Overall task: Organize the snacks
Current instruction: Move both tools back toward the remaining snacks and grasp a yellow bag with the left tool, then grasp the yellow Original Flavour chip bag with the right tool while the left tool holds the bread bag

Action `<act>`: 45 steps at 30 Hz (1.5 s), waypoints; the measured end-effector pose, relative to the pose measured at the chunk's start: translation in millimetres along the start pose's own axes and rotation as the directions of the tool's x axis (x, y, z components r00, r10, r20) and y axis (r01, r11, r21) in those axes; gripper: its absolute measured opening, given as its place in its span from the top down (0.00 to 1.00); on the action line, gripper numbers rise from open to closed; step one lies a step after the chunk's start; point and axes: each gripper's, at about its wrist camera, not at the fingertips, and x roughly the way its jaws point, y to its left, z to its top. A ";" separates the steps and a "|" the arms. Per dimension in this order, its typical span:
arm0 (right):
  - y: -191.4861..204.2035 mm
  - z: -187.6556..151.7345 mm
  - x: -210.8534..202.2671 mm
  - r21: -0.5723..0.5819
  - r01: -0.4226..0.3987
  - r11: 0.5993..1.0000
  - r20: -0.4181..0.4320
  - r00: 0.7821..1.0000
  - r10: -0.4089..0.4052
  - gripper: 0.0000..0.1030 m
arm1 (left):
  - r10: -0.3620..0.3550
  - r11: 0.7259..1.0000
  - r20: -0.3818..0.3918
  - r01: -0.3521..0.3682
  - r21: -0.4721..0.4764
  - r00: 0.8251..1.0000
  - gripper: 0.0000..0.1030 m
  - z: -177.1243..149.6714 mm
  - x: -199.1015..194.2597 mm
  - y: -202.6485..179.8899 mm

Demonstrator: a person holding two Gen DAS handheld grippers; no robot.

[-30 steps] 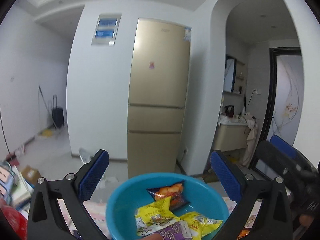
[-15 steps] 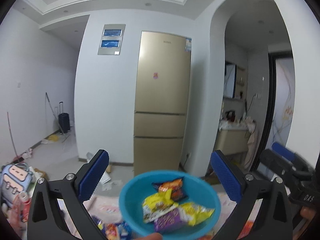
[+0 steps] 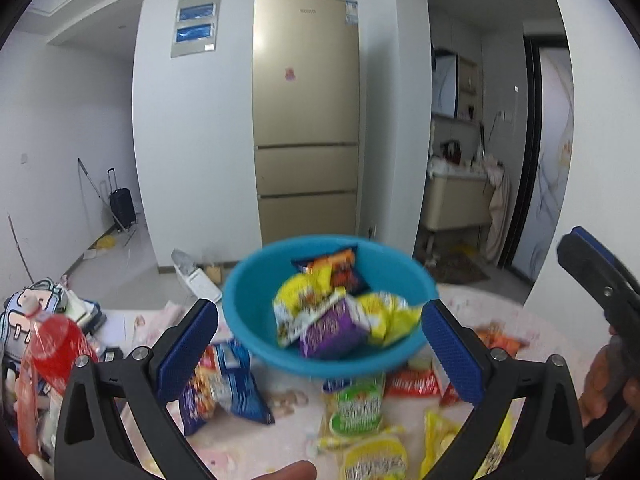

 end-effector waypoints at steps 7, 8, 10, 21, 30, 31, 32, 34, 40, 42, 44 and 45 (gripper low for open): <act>-33.4 -58.6 -15.8 0.058 0.041 0.997 -0.077 0.996 -0.037 0.00 | -0.045 0.999 -0.070 0.045 -0.010 0.997 0.00 -47.0 7.5 -18.3; -37.4 -65.6 -12.4 0.070 0.054 0.996 -0.113 0.993 -0.046 0.00 | -0.058 0.998 -0.082 0.058 -0.010 0.995 0.00 -57.1 8.4 -20.6; -44.6 -78.3 -6.0 0.103 0.048 0.994 -0.159 0.987 -0.031 0.00 | -0.063 0.998 -0.102 0.063 -0.005 0.993 0.00 -73.8 12.6 -25.2; -20.8 -100.9 8.3 -0.032 -0.052 0.998 -0.230 0.972 0.043 0.00 | -0.094 0.995 -0.341 0.093 -0.022 0.935 0.00 -147.0 56.9 -26.7; -11.1 -109.5 16.5 -0.057 -0.068 0.996 -0.283 0.958 0.049 0.00 | -0.173 0.985 -0.427 0.149 -0.089 0.887 0.02 -162.7 74.6 -22.1; -10.3 -110.2 17.0 -0.061 -0.068 0.996 -0.287 0.957 0.048 0.00 | -0.184 0.983 -0.431 0.157 -0.096 0.884 0.06 -163.2 76.7 -21.8; -9.3 -110.5 18.1 -0.065 -0.067 0.996 -0.289 0.956 0.046 0.00 | -0.197 0.980 -0.434 0.167 -0.105 0.879 0.09 -163.6 78.8 -21.7; -8.7 -112.0 19.0 -0.071 -0.066 0.995 -0.291 0.956 0.042 0.00 | -0.234 0.972 -0.443 0.202 -0.119 0.866 0.28 -163.5 81.8 -23.6; -13.6 -113.4 20.5 -0.042 -0.075 0.996 -0.309 0.949 0.058 0.00 | -0.219 0.976 -0.426 0.198 -0.092 0.878 0.33 -162.9 75.6 -27.1; -17.1 -113.3 21.9 -0.020 -0.078 0.997 -0.319 0.945 0.068 0.00 | -0.212 0.977 -0.412 0.187 -0.101 0.886 0.33 -162.0 72.7 -24.0; -20.7 -113.1 23.0 0.006 -0.084 0.996 -0.328 0.941 0.081 0.00 | -0.206 0.978 -0.388 0.176 -0.111 0.898 0.33 -159.5 68.2 -19.7; -23.4 -113.5 23.5 0.018 -0.086 0.996 -0.329 0.940 0.087 0.00 | -0.195 0.980 -0.383 0.166 -0.108 0.903 0.33 -158.6 67.0 -19.0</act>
